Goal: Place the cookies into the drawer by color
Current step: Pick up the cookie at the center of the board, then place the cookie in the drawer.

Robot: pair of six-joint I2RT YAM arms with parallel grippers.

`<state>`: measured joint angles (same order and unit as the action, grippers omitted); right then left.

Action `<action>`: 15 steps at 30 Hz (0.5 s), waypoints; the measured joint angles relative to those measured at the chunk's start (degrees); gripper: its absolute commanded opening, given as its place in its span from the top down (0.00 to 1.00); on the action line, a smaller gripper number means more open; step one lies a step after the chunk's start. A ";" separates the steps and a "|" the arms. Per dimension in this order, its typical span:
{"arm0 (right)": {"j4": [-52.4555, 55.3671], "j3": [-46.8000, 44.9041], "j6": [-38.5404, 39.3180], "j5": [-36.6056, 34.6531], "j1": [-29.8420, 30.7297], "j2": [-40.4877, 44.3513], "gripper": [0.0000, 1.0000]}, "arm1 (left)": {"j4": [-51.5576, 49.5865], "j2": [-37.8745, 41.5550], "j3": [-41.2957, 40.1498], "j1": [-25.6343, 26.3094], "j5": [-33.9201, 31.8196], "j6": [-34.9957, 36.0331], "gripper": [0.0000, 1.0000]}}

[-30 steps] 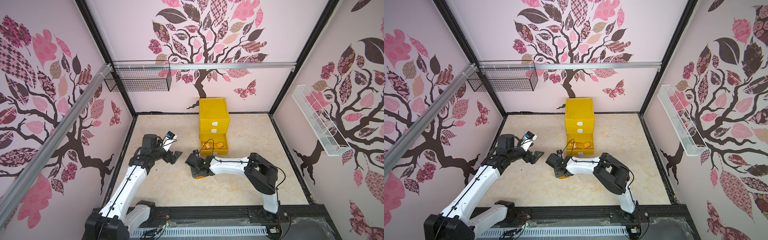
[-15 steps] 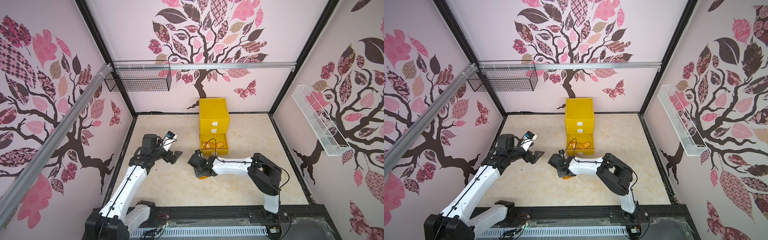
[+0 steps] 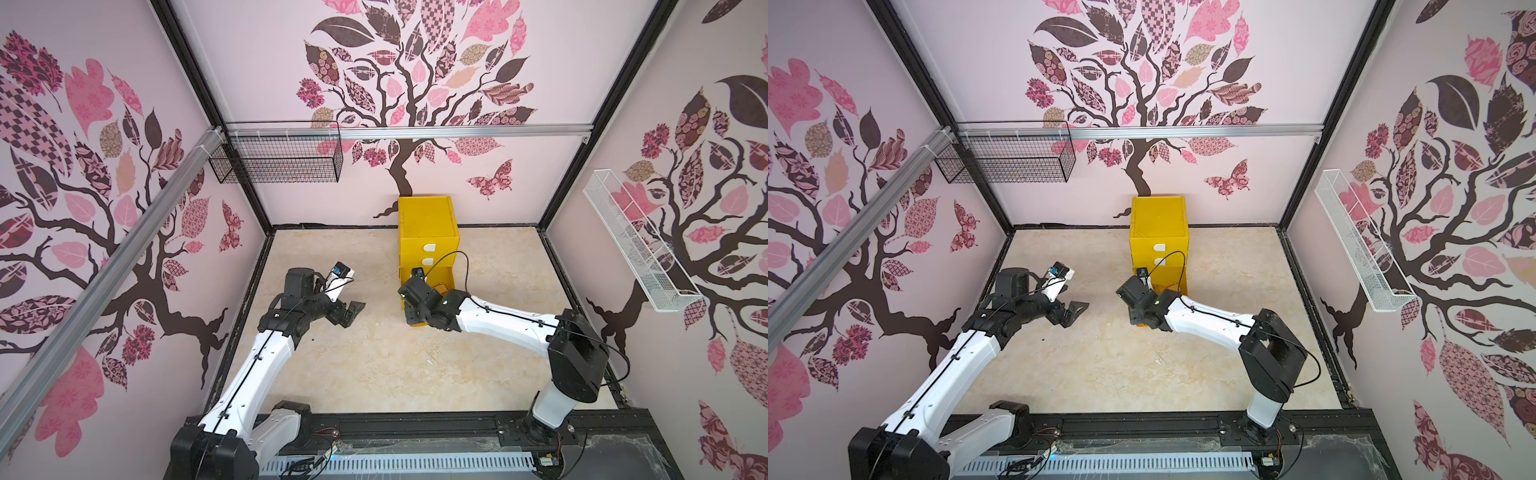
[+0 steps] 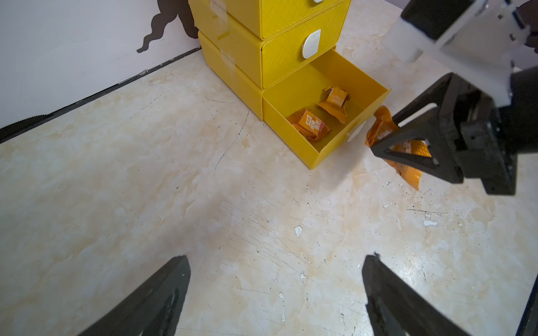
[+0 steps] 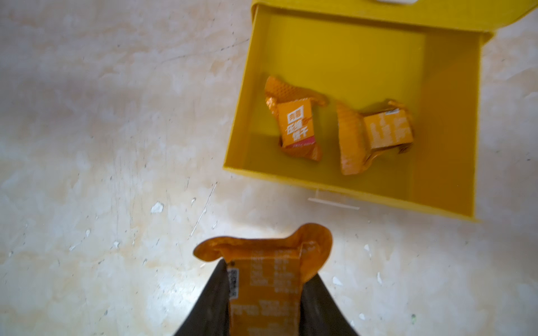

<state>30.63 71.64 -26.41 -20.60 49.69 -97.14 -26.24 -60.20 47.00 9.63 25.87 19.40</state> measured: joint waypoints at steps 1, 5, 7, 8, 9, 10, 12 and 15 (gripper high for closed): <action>-0.42 0.00 0.46 -0.17 -0.92 0.00 0.66 | 0.00 0.00 0.00 0.00 0.11 -0.02 0.03; -2.56 0.02 2.62 -0.48 -5.44 0.00 0.65 | -0.04 -0.13 0.00 0.00 0.13 -0.09 0.03; -3.72 0.02 3.56 -0.48 -7.28 -0.04 0.65 | -0.04 -0.15 0.00 0.00 0.17 -0.11 0.03; -4.33 0.04 3.87 -0.46 -8.15 -0.07 0.65 | -0.04 -0.15 0.00 0.00 0.26 -0.11 0.03; -5.03 0.17 4.28 -0.44 -8.98 -0.13 0.65 | -0.04 -0.15 0.00 0.00 0.31 -0.11 0.03; -5.51 0.39 4.55 -0.44 -9.60 -0.24 0.65 | -0.09 -0.15 0.00 0.00 0.31 -0.11 0.03; -6.84 1.25 4.85 -0.39 -10.69 -0.79 0.64 | -0.20 -0.17 0.02 0.00 0.26 -0.11 0.03; -9.18 2.38 5.18 -0.28 -11.61 -1.90 0.63 | -0.17 -0.17 0.02 0.00 0.31 -0.11 0.03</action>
<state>21.45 74.02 -21.23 -20.88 38.09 -99.04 -26.41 -60.38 47.03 9.63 26.17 19.29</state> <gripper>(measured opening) 0.370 0.974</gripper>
